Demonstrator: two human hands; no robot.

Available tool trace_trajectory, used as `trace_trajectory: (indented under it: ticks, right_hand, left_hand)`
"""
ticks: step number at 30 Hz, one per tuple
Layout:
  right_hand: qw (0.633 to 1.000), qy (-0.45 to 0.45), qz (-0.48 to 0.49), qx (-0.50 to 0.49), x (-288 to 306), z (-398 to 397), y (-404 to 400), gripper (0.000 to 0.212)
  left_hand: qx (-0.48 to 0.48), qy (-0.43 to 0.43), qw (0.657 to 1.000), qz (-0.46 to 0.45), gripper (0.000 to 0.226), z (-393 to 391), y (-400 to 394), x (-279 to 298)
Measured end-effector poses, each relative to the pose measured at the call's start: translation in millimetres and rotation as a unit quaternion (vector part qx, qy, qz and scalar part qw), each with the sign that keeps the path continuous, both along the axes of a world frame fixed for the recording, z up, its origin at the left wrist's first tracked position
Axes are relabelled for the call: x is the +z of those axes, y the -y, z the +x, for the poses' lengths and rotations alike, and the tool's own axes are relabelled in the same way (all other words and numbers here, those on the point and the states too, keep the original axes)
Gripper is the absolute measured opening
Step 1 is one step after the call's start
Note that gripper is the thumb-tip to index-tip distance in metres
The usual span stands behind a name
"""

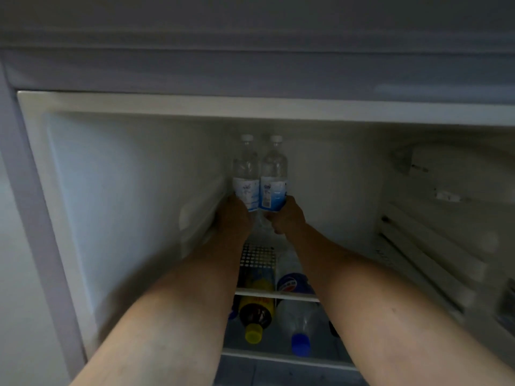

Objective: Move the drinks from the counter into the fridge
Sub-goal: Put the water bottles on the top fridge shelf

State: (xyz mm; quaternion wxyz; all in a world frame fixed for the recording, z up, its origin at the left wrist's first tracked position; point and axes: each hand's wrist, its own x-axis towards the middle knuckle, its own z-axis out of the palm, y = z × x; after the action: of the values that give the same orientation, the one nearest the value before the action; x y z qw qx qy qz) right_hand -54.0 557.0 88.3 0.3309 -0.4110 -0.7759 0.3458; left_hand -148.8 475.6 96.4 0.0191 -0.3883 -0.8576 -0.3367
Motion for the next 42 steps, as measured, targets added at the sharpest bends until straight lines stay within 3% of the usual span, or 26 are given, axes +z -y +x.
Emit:
trace_trajectory:
  ticks: [5, 9, 11, 17, 20, 22, 23, 26, 31, 35, 38, 42]
  right_hand:
    - [1.0, 0.018, 0.009, 0.009, 3.5, 3.7, 2.4, 0.063]
    - [0.998, 0.029, 0.044, -0.032, -1.5, 12.0, 6.6, 0.051]
    - [0.997, 0.038, 0.056, -0.038, -5.7, 13.2, 8.8, 0.049]
    - [0.997, 0.058, 0.053, -0.016, -4.4, 1.5, 5.4, 0.046]
    - [0.997, 0.063, 0.031, 0.029, -7.0, -3.7, 1.4, 0.061]
    - [0.997, 0.057, 0.02, 0.052, -9.6, -7.2, -0.5, 0.067]
    - [0.997, 0.054, 0.019, 0.056, -10.4, -8.5, -1.8, 0.067]
    - [0.998, 0.044, 0.016, 0.048, -11.0, -9.1, -2.9, 0.062]
    - [0.998, 0.052, 0.022, 0.04, -5.1, -2.9, 4.5, 0.057]
    - [0.994, 0.08, 0.039, 0.057, 2.2, 6.7, 13.0, 0.051]
    - [0.992, 0.09, 0.046, 0.072, 8.4, 20.0, 21.8, 0.053]
    - [0.998, 0.052, -0.009, 0.032, 12.9, 38.6, 31.4, 0.054]
  left_hand:
    - [0.043, 0.011, 0.999, -0.012, 0.046, 9.0, 3.9, 0.1]
    - [0.013, 0.118, 0.986, 0.117, 0.075, 21.9, 9.0, -2.6]
    - [-0.019, 0.159, 0.974, 0.159, 0.068, 30.8, 11.6, -7.3]
    - [-0.026, 0.114, 0.989, 0.089, 0.024, 30.4, 18.3, -14.0]
    - [-0.031, 0.104, 0.992, 0.058, 0.004, 23.9, 21.3, -11.7]
    - [-0.039, 0.088, 0.995, 0.034, 0.012, 19.7, 19.6, -11.8]
    - [-0.05, 0.086, 0.995, 0.024, 0.004, 19.5, 19.4, -12.1]
    - [-0.072, 0.08, 0.994, 0.017, 0.026, 26.0, 19.9, -12.5]
    - [-0.084, 0.079, 0.993, 0.021, 0.008, 31.6, 29.5, -5.9]
    - [-0.088, 0.078, 0.993, -0.006, 0.022, 37.1, 37.4, -1.1]
    - [-0.107, 0.066, 0.991, -0.038, 0.011, 43.0, 42.3, 1.3]
    - [-0.11, 0.07, 0.99, -0.045, 0.016, 52.3, 47.4, -0.9]
